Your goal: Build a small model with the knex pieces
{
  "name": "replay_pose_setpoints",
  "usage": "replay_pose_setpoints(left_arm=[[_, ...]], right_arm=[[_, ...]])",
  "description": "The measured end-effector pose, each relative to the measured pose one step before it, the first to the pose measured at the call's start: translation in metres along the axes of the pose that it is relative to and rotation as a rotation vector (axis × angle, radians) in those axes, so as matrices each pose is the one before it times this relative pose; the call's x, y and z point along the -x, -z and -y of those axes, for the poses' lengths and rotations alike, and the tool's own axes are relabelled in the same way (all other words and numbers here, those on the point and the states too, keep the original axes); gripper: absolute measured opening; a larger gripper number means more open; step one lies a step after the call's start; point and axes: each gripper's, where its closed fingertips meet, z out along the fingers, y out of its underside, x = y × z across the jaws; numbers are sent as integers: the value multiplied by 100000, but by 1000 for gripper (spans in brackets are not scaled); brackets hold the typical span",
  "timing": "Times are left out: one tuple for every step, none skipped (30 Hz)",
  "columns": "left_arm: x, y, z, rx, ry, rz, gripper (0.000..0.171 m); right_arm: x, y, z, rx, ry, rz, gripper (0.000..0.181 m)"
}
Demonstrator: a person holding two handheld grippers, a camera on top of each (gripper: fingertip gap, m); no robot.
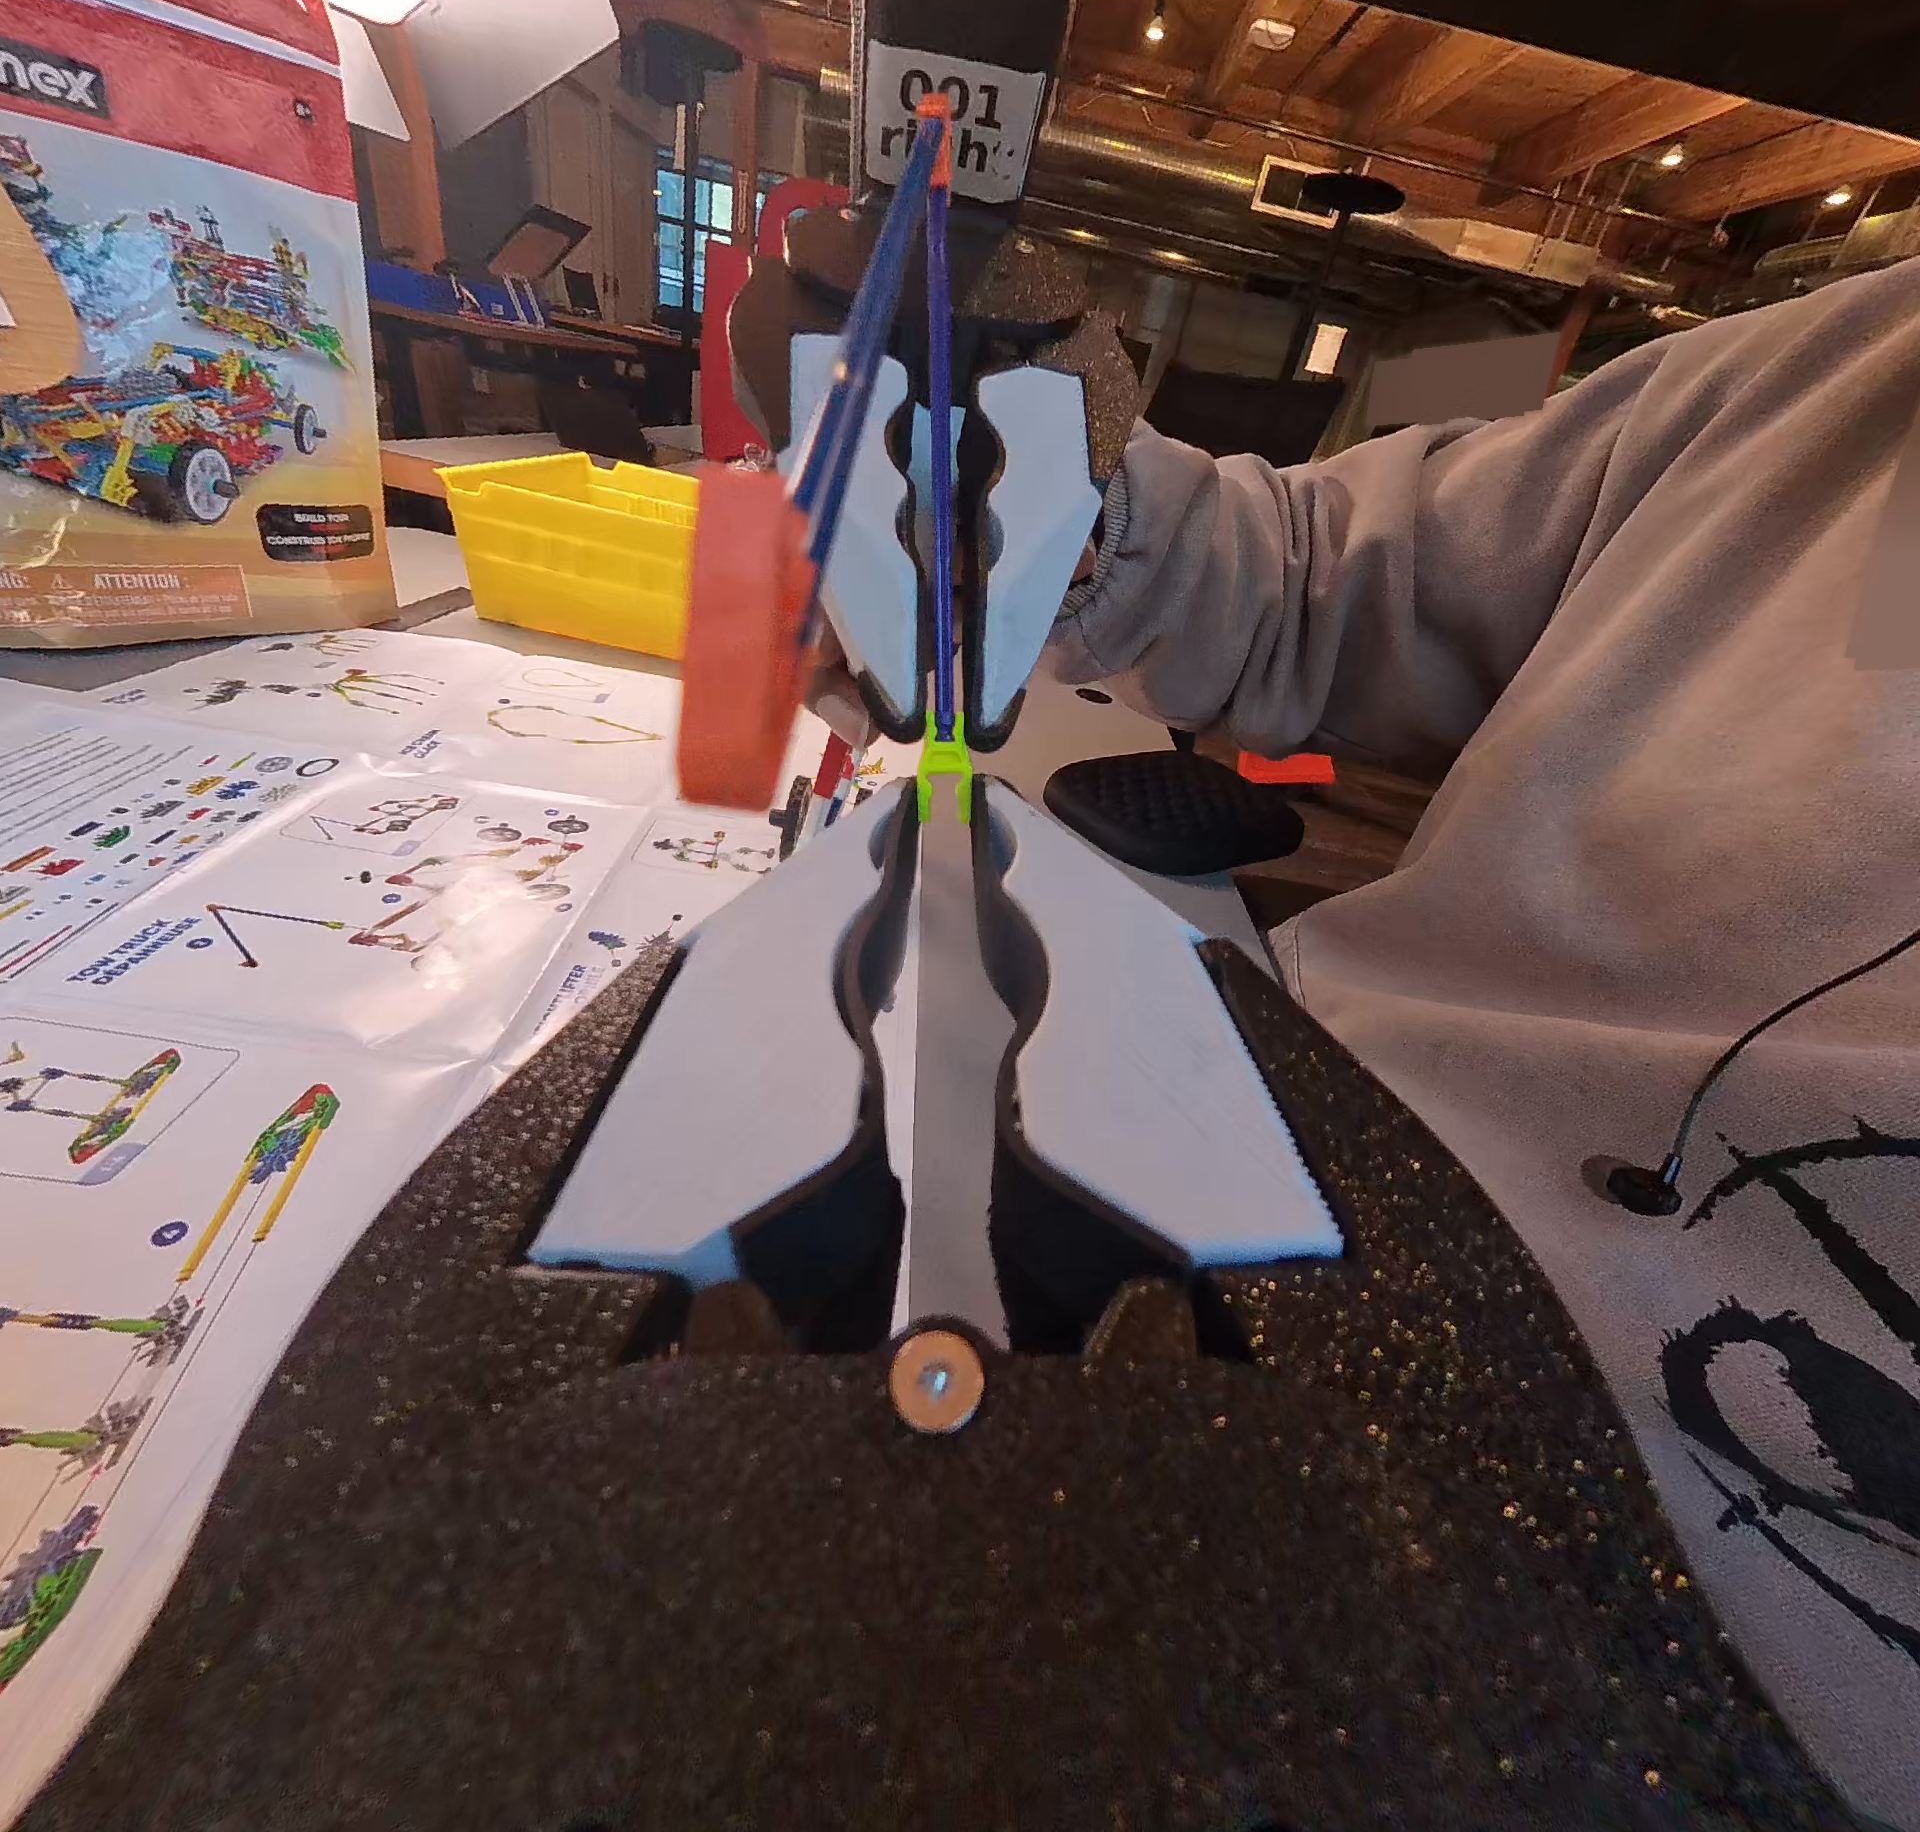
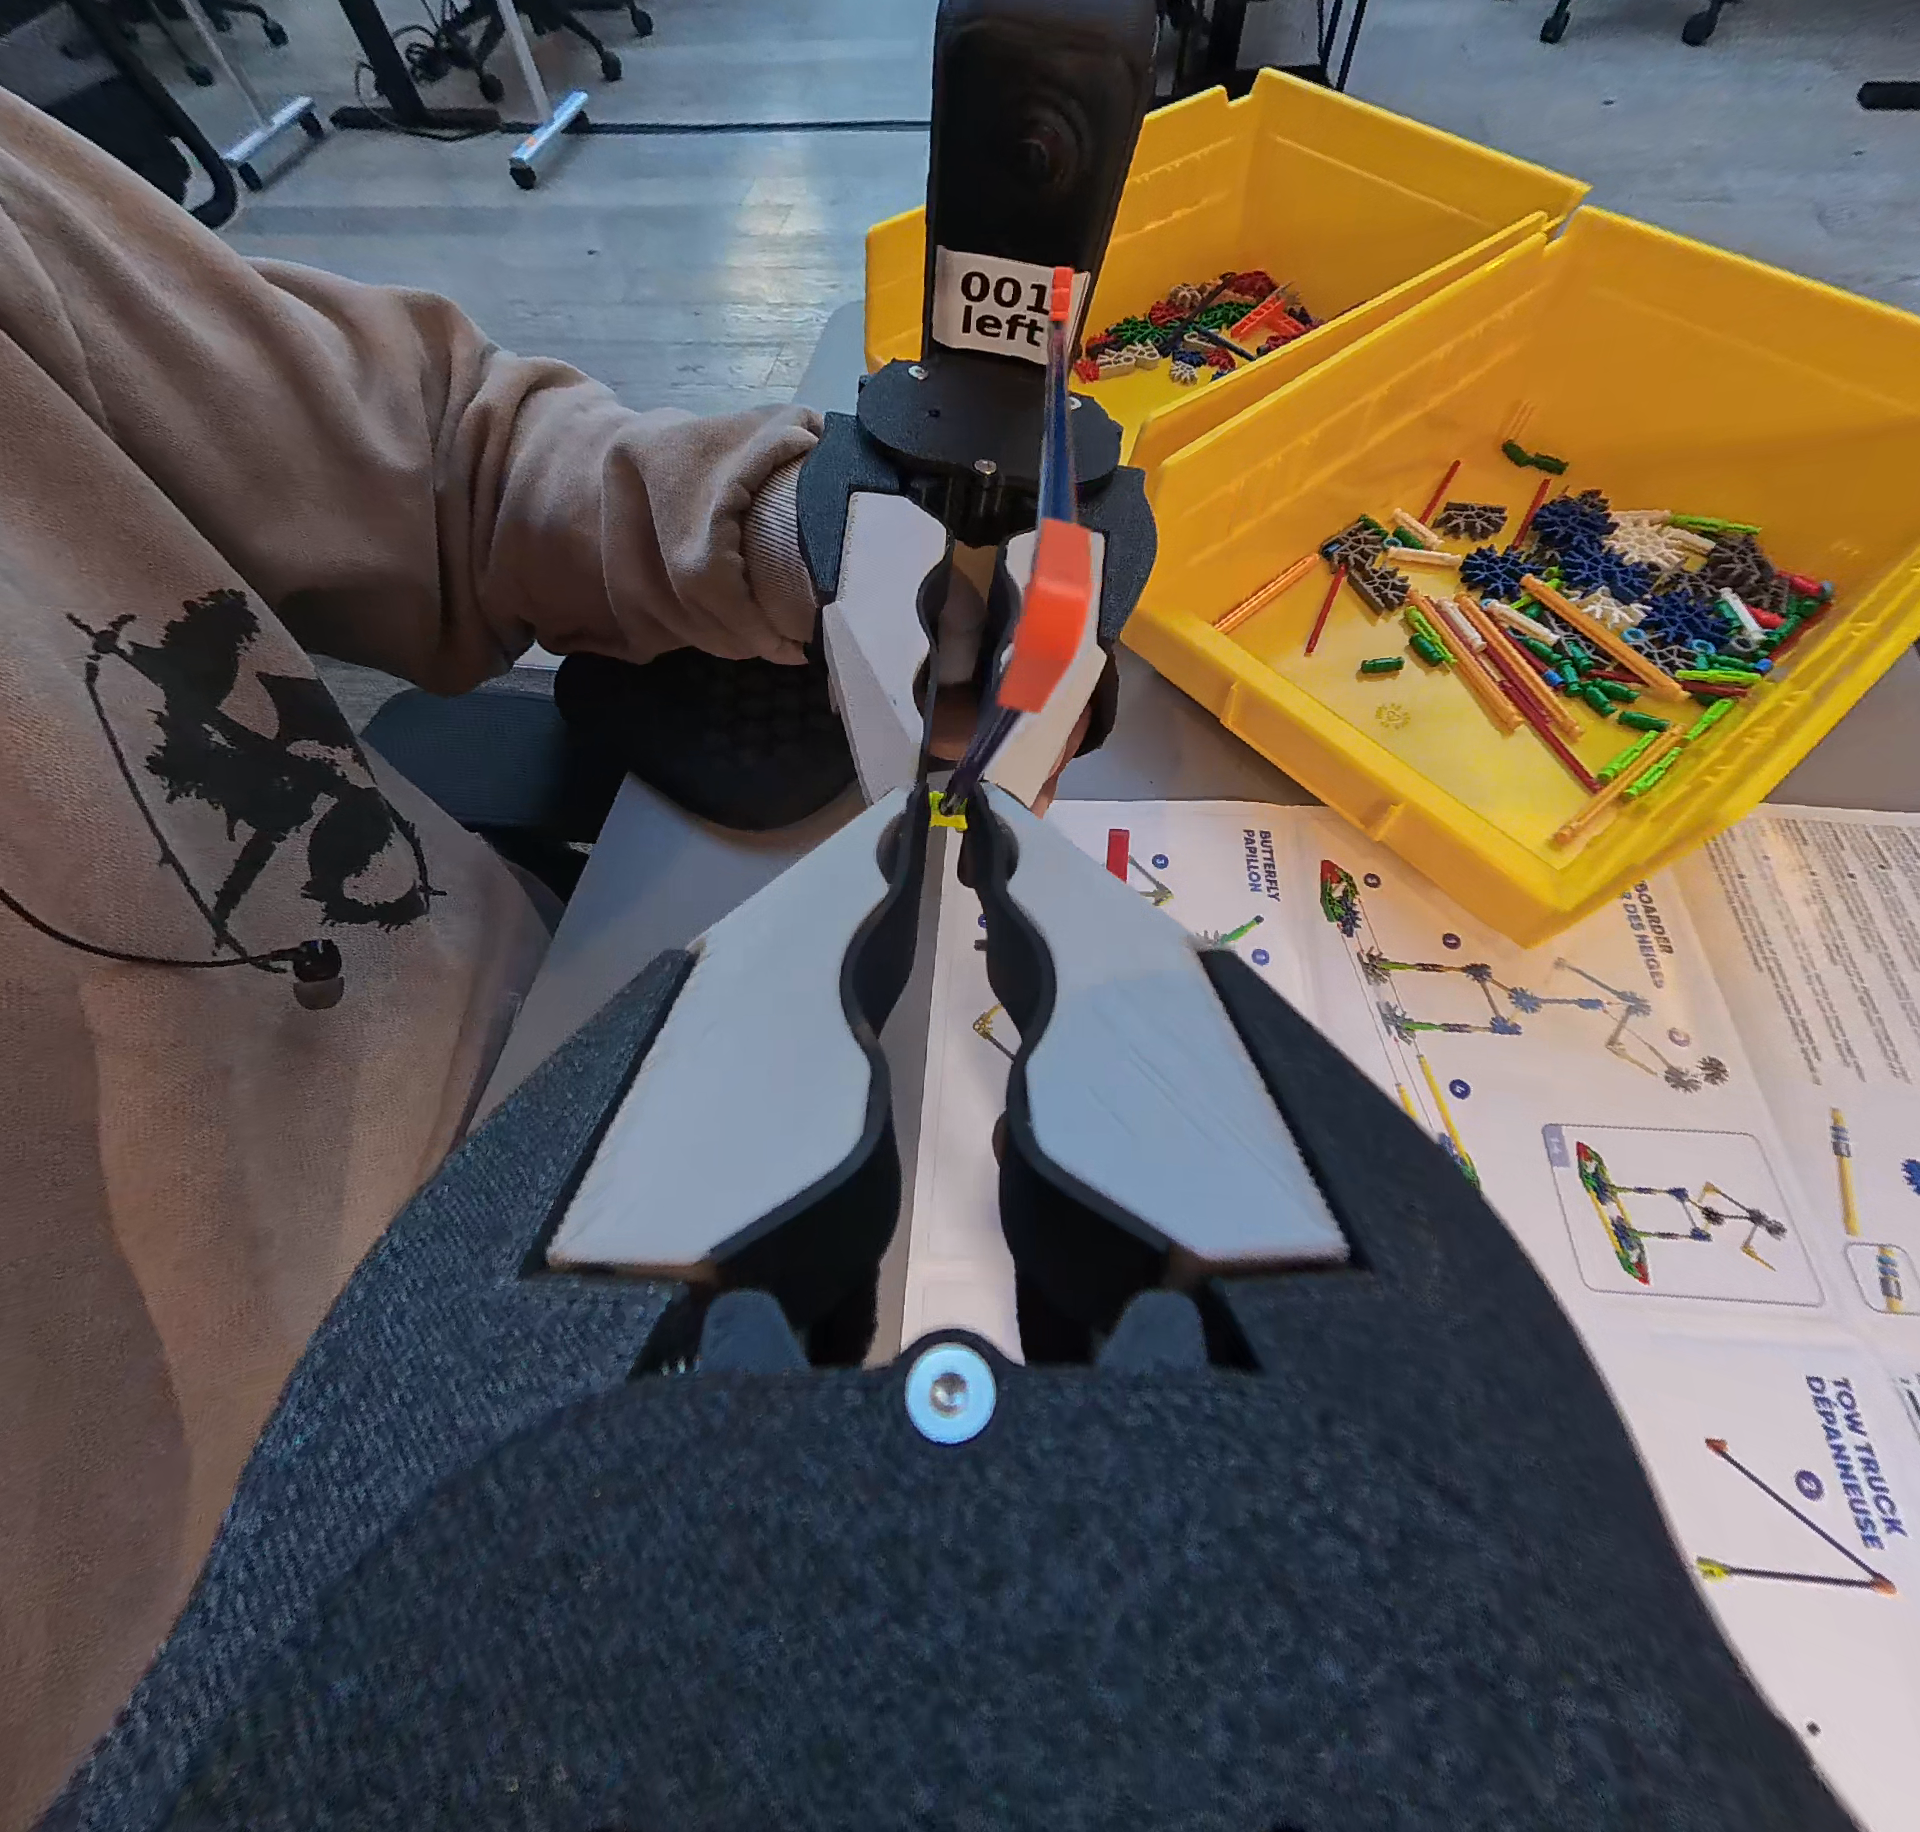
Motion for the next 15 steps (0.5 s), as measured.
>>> replay_pose_setpoints(left_arm=[[161,29,-60,-43,321,802,7],[235,68,17,-221,211,1315,7],[276,198,101,-83,-260,1542,8],[455,393,64,1008,-802,2317,18],[787,570,-319,3621,-1601,3889,31],[1119,701,-780,6004,-3018,5997,39],[1105,706,-1074,6438,-3644,6164,42],[744,512,-1272,6285,-2460,3720,44],[591,200,-1304,5440,-329,2528,45],[567,-146,-1120,3922,901,2199,43],[161,-436,-871,2986,1081,-16,39],[-404,-605,-640,2854,573,-2966,33],[-256,-683,-392,2378,-254,-1396,26],[180,-636,-225,1910,-978,1736,12],[242,-519,-36,1208,-584,1899,11]], right_arm=[[-143,-34,-74,544,-823,-392,5],[-194,-17,-33,261,-228,-777,4],[-235,49,99,-723,283,-1176,5],[-192,204,206,-1200,-116,-804,4],[-309,387,251,-1278,-485,-1476,5],[-441,524,173,-695,-132,-2230,5],[-446,535,-32,365,37,-2135,5],[-385,464,-215,1227,11,-1781,5],[-274,311,-322,1632,-61,-1215,5],[-165,118,-434,2233,-142,-752,5],[-78,-77,-479,2848,-30,-366,5],[-27,-190,-401,2788,172,-302,5],[38,-255,-271,2440,608,-264,5],[72,-272,-173,2545,939,-240,5],[66,-265,-111,2557,1597,-398,5]])
